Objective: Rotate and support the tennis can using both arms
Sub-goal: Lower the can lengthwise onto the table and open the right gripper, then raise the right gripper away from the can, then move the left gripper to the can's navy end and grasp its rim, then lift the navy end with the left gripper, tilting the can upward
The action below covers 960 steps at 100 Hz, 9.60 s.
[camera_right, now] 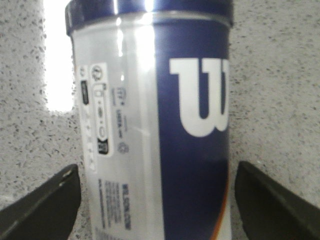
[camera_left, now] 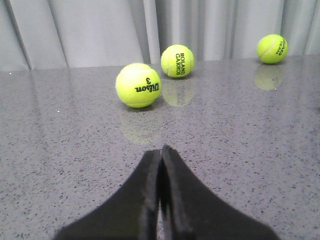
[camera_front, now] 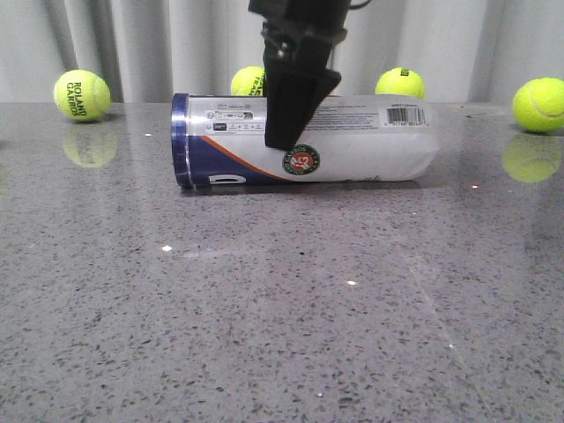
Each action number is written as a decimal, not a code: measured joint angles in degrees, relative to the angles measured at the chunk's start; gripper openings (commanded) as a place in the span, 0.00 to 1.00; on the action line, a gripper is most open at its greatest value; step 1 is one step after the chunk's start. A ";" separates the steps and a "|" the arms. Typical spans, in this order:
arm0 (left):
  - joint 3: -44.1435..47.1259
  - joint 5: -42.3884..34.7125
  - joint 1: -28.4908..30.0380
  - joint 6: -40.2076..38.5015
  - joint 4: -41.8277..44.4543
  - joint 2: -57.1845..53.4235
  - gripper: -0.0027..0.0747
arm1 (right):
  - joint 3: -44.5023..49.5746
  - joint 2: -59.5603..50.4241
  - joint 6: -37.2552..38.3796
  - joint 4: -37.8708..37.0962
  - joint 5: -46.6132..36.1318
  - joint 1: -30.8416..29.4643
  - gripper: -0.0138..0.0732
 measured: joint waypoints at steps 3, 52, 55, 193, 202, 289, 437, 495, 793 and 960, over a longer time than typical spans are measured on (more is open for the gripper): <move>0.00 0.00 0.00 0.00 0.00 0.00 0.01 | 0.00 -0.47 0.81 0.00 0.00 0.00 0.86; 0.00 0.00 0.00 0.00 0.00 0.00 0.01 | 0.00 -9.27 36.60 -8.85 0.32 0.00 0.86; 0.00 0.00 0.00 0.00 0.00 0.00 0.01 | 0.00 -9.73 39.67 -9.81 0.32 0.00 0.86; 0.00 0.00 0.00 0.00 3.28 0.00 0.01 | 41.06 -53.68 69.76 -15.80 -1.45 0.00 0.08; 0.00 0.00 0.00 0.00 3.28 0.00 0.01 | 43.85 -57.71 69.97 -15.83 -3.23 0.00 0.08; 0.00 -3.34 0.00 0.00 3.28 0.00 0.01 | 72.65 -99.27 69.97 -15.95 -18.66 0.00 0.08; -49.50 18.45 0.00 0.00 -14.88 58.96 0.68 | 72.98 -99.68 70.10 -16.05 -19.23 0.00 0.08; -55.42 40.51 0.00 28.93 -56.15 76.43 0.67 | 72.98 -99.68 70.10 -16.05 -19.23 0.00 0.08; -60.56 51.26 -10.90 46.54 -82.07 100.88 0.60 | 72.98 -99.68 70.19 -16.17 -19.23 0.00 0.08; -63.17 53.60 -11.68 48.68 -85.61 99.87 0.01 | 72.98 -99.68 70.19 -16.17 -19.23 0.00 0.08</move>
